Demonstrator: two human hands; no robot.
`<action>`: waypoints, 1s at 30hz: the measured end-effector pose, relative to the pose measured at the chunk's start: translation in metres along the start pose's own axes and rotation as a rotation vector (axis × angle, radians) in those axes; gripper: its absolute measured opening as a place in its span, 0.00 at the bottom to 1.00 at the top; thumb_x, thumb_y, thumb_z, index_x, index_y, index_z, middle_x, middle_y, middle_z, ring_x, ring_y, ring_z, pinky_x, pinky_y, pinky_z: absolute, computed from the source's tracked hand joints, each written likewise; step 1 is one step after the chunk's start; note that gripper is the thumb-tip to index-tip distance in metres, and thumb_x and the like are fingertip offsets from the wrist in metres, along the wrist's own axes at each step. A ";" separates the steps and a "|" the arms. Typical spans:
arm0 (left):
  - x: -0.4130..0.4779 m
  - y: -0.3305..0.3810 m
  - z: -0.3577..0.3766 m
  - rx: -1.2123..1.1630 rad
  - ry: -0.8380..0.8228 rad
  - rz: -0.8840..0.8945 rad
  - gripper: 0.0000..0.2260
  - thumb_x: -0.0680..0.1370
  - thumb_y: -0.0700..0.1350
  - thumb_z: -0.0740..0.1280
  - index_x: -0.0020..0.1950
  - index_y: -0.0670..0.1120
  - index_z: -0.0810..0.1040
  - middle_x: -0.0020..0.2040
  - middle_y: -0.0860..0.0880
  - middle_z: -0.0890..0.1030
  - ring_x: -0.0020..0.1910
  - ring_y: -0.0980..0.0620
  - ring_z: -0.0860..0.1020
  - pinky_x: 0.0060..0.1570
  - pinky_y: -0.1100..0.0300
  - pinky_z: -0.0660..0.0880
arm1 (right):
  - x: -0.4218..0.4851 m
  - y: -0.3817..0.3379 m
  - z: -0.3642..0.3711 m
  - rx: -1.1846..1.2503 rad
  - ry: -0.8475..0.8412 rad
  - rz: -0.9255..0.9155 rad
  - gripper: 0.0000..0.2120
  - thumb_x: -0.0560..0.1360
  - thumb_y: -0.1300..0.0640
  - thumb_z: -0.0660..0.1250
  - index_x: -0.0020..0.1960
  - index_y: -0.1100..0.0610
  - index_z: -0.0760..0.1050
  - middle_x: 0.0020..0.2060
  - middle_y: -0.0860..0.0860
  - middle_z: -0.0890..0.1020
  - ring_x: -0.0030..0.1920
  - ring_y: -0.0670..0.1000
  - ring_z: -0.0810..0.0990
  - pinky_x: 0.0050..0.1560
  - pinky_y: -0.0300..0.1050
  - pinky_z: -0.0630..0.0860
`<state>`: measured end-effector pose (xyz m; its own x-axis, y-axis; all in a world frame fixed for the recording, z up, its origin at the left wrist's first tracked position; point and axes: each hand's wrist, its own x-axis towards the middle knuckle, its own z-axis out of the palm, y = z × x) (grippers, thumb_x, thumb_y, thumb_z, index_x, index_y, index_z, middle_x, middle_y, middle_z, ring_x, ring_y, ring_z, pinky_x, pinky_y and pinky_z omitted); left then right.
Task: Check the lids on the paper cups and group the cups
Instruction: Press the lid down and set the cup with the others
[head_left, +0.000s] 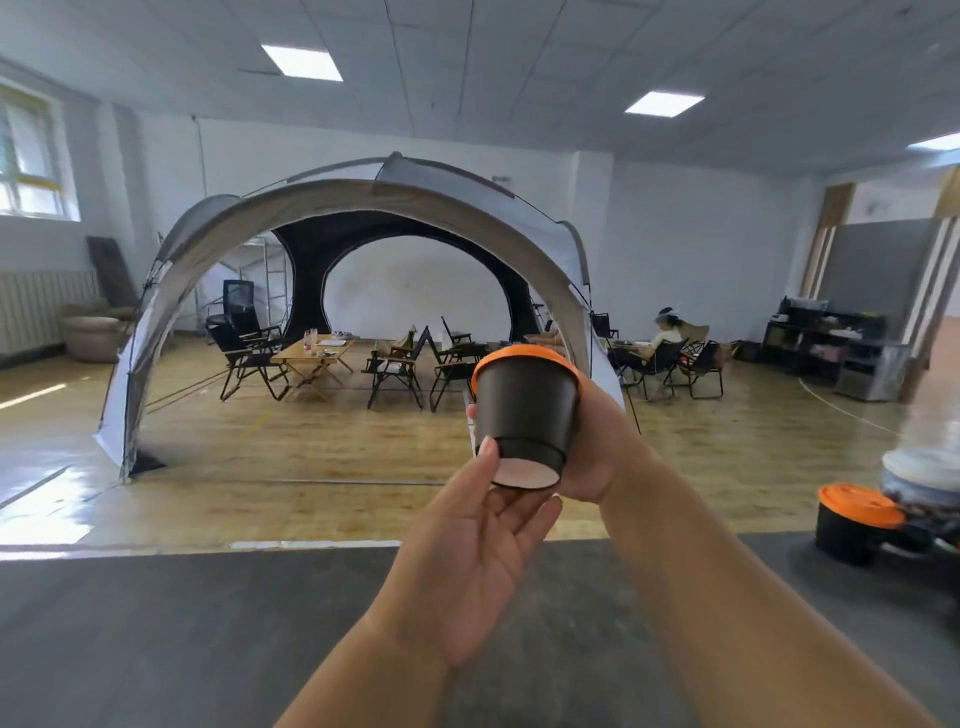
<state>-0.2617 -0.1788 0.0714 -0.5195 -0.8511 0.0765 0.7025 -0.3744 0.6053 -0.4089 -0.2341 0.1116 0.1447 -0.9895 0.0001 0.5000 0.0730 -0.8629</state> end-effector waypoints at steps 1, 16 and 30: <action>-0.002 0.000 0.001 0.002 0.001 0.039 0.19 0.72 0.48 0.66 0.59 0.39 0.77 0.57 0.36 0.81 0.59 0.43 0.79 0.61 0.49 0.74 | -0.004 -0.002 0.005 -0.016 0.022 -0.049 0.30 0.74 0.45 0.68 0.71 0.60 0.71 0.64 0.59 0.77 0.63 0.60 0.77 0.62 0.59 0.74; -0.037 -0.003 0.031 -0.053 -0.064 0.028 0.20 0.67 0.56 0.68 0.53 0.46 0.83 0.51 0.40 0.83 0.45 0.44 0.82 0.42 0.48 0.81 | -0.070 -0.014 0.046 -0.107 -0.017 -0.401 0.24 0.70 0.39 0.64 0.50 0.58 0.84 0.52 0.64 0.83 0.54 0.61 0.83 0.57 0.58 0.79; -0.037 -0.003 0.024 0.313 0.138 0.416 0.21 0.65 0.49 0.76 0.56 0.52 0.75 0.42 0.52 0.84 0.41 0.53 0.82 0.42 0.54 0.76 | -0.080 -0.010 0.045 -0.353 -0.015 -0.548 0.23 0.70 0.38 0.68 0.57 0.51 0.80 0.53 0.54 0.83 0.59 0.55 0.81 0.66 0.65 0.71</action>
<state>-0.2563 -0.1371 0.0859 -0.1443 -0.9525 0.2681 0.6459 0.1146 0.7548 -0.3871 -0.1496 0.1428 -0.0385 -0.8695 0.4923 0.1944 -0.4898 -0.8499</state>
